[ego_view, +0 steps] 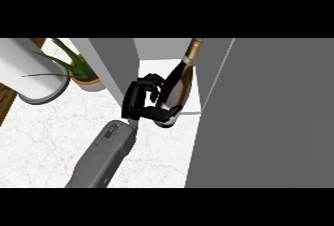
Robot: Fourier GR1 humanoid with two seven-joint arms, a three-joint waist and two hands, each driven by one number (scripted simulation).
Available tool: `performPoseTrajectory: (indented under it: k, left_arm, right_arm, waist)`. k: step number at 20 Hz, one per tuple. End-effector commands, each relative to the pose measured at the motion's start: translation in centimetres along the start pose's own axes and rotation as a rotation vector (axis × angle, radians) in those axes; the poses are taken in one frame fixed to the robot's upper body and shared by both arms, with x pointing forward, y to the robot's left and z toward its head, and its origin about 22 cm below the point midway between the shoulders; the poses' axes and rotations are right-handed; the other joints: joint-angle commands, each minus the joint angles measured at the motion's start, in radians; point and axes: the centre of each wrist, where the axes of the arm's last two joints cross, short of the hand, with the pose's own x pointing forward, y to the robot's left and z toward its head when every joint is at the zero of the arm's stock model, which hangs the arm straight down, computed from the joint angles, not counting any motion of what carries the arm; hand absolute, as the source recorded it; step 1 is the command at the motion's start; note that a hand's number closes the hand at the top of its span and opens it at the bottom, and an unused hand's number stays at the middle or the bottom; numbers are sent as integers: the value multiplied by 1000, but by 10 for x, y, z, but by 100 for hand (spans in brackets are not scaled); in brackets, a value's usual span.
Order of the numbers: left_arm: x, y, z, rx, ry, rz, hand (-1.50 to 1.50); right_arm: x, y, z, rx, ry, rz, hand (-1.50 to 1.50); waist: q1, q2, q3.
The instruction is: Pick up the wine, place it into the cabinet and close the cabinet
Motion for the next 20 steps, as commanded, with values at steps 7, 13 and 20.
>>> performPoseTrajectory:
  k: [7,13,20]
  left_arm:
    - [10,-13,-45,52,29,-56,150]
    - [8,-14,-56,50,106,-170,150]
    - [9,-4,-65,156,130,-61,150]
  right_arm:
    - [40,-4,19,37,-37,-135,-150]
    - [37,-3,20,31,-55,-135,-150]
    - [27,-4,15,42,-61,-131,-150]
  waist:
    - [-29,9,0]
    - [-31,8,0]
    - [-41,17,0]
